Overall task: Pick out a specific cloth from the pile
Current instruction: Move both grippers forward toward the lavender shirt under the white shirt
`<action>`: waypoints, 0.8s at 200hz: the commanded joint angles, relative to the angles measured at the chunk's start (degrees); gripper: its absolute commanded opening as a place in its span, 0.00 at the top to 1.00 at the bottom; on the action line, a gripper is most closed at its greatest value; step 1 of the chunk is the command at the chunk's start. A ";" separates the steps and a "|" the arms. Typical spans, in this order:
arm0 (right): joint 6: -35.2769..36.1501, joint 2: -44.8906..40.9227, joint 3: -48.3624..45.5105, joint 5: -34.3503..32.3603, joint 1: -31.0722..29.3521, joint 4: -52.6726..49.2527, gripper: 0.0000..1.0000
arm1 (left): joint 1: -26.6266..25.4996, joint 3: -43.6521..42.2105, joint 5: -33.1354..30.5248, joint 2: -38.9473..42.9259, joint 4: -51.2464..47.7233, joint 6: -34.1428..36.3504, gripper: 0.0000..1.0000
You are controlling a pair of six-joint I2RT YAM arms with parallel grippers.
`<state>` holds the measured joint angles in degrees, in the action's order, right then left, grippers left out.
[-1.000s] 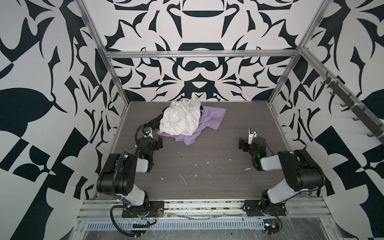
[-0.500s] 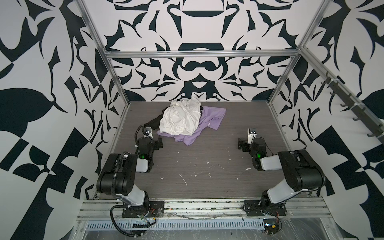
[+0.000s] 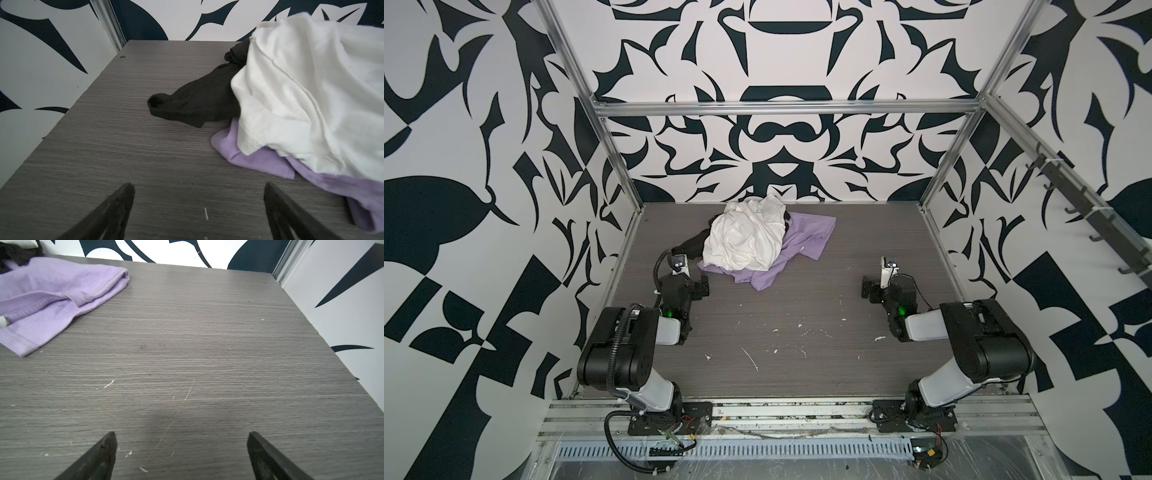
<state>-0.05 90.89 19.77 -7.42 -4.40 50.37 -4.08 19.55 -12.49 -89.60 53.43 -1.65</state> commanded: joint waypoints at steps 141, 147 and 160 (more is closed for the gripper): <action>-35.05 -13.36 19.71 11.93 -6.06 -39.54 0.10 | -8.80 18.18 3.33 22.94 -50.19 -22.43 0.00; -36.51 -11.45 20.96 14.42 -6.06 -39.90 0.11 | -9.66 18.65 4.90 22.72 -50.35 -22.44 0.00; -40.07 -7.70 22.33 19.41 -6.45 -38.03 0.13 | -11.25 19.88 8.19 21.97 -50.67 -22.10 0.00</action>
<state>-29.04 78.35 38.13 -0.56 -10.24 13.85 -12.67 37.06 -12.47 -66.39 8.58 -21.45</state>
